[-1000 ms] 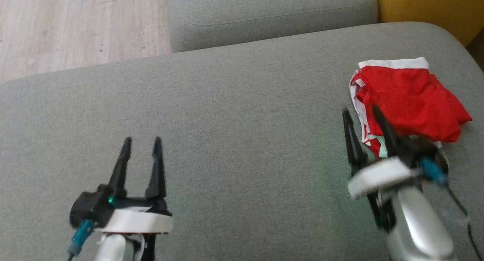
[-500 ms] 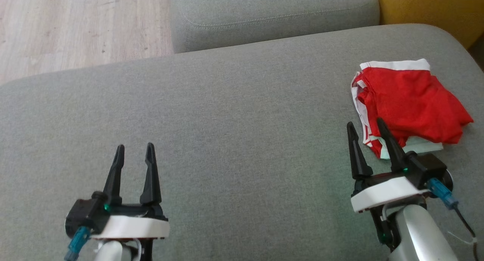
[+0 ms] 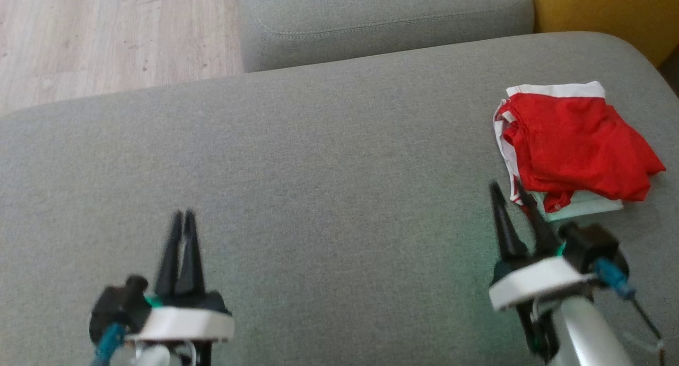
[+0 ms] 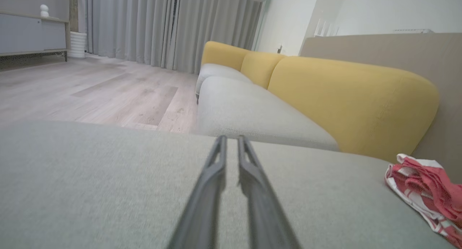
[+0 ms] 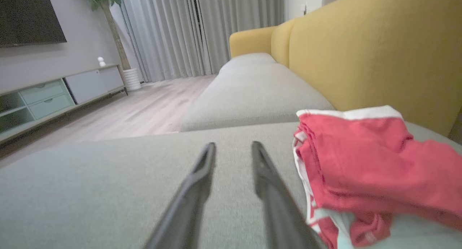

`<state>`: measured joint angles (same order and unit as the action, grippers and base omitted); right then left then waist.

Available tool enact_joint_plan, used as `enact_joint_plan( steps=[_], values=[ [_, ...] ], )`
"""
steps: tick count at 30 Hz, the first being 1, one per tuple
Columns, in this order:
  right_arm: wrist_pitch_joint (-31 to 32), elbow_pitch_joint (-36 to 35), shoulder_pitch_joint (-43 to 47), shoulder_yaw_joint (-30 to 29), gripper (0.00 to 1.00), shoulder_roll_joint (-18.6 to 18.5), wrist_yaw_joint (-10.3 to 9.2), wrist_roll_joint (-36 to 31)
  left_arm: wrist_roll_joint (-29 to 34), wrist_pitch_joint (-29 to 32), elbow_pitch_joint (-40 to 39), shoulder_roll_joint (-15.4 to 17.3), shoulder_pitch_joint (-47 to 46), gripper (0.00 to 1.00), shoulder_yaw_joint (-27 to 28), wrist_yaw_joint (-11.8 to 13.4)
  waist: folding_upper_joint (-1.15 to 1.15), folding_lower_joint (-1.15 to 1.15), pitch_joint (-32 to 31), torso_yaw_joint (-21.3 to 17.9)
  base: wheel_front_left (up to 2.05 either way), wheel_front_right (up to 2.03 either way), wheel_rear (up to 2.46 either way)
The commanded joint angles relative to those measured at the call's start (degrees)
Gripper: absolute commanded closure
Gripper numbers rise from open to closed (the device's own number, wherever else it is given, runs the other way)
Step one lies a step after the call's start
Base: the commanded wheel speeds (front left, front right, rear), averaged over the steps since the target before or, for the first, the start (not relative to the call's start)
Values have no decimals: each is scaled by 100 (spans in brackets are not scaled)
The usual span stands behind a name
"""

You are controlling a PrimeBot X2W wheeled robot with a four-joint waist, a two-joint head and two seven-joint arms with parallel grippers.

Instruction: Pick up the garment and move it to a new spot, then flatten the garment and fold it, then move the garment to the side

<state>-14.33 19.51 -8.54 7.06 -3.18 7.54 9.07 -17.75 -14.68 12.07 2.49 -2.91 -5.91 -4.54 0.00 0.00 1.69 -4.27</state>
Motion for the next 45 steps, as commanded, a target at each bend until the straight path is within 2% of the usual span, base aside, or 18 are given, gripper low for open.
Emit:
enact_joint_plan(
  steps=[1,45],
  values=[
    [4,82,49,7,100,0,0,6,-7,2,93,-4,33,100,-4,0,0,0,0,1,0,0,0],
    [595,-66,187,-308,100,-99,-2,2971,-2547,725,210,8,-43,100,419,-101,0,0,-51,146,0,0,0]
  ],
)
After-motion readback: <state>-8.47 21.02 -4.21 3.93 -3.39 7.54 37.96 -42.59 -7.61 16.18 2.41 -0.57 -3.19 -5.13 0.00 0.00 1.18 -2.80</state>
